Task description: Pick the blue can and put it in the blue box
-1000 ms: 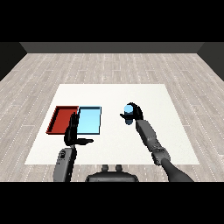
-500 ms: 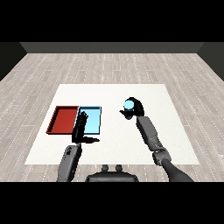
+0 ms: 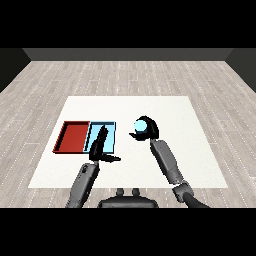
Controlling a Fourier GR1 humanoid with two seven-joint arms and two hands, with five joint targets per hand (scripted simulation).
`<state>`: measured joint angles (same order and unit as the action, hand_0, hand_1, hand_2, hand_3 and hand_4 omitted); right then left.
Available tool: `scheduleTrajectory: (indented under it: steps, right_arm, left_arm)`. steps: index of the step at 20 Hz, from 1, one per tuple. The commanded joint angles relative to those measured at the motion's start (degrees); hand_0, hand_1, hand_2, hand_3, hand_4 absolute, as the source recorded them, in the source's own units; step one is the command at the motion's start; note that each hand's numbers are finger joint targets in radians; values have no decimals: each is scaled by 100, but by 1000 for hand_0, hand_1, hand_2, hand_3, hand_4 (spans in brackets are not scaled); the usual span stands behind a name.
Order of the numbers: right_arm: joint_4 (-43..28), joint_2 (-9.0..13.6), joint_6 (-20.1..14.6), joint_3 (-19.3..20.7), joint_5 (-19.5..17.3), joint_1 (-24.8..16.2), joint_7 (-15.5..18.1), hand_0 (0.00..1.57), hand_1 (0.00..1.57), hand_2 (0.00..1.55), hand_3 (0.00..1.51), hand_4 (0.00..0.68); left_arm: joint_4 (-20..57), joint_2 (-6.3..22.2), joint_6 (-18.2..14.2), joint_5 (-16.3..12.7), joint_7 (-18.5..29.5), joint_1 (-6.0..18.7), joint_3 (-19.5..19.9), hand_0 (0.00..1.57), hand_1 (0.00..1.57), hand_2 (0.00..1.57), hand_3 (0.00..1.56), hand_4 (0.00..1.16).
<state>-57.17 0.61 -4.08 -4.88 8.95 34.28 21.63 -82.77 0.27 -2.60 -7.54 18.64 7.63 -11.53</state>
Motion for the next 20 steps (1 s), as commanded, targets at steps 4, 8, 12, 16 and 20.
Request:
scheduleTrajectory:
  steps: [4,8,12,16,20]
  right_arm:
    - [-1030,60,-67,-423,24,-709,-342,1423,1423,1438,1409,666]
    - [-780,-59,-826,-1182,383,-461,-172,1423,1423,1447,1414,661]
    - [-1298,98,-290,-830,172,-833,-424,1411,1411,1450,1415,663]
    - [-1671,-59,-987,-1438,148,-744,-719,1403,1403,1439,1403,668]
    - [-1049,-58,-667,-1266,215,-548,-209,1399,1399,1443,1405,679]
  left_arm:
    - [821,-25,-473,-48,121,654,-355,0,0,0,0,0]
    - [1324,-27,-808,-319,430,850,-672,0,0,0,0,0]
    - [1819,-27,-898,-505,199,1374,-745,0,0,0,0,0]
    - [1941,-27,-940,-639,402,1198,-971,0,0,0,0,0]
    - [2161,-27,-928,-662,369,1423,-1016,0,0,0,0,0]
